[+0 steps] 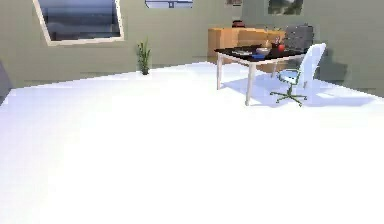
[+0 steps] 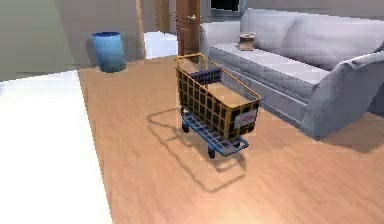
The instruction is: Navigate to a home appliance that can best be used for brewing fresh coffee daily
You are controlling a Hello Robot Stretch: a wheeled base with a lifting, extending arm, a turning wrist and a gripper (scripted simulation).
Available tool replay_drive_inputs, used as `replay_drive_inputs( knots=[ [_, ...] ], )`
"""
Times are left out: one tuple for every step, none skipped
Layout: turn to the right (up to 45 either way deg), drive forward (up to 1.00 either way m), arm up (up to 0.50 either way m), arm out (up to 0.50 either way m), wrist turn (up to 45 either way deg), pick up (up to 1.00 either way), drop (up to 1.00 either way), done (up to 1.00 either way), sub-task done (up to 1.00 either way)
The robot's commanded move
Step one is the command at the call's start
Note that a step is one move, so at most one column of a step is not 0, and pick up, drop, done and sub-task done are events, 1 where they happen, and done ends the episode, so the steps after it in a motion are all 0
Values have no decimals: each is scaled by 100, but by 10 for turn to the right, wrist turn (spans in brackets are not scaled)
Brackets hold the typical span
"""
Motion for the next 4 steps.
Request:
replay_drive_inputs(
  knots=[
    [390, 0, 0, 0, 0, 0, 0, 0, 0],
    [0, 100, 0, 0, 0, 0, 0, 0, 0],
    [30, 0, 0, 0, 0, 0, 0, 0, 0],
    [0, 100, 0, 0, 0, 0, 0, 0, 0]
  ],
)
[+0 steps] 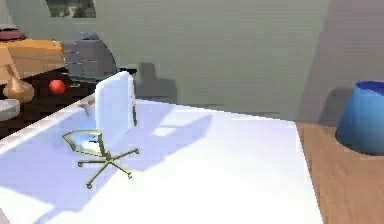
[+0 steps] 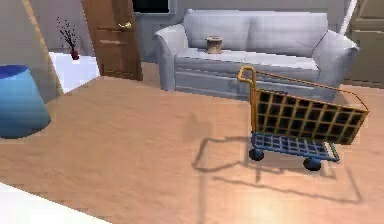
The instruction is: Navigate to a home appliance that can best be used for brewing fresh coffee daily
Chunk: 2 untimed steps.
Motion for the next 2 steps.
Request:
replay_drive_inputs(
  knots=[
    [0, 100, 0, 0, 0, 0, 0, 0, 0],
    [30, 0, 0, 0, 0, 0, 0, 0, 0]
  ],
)
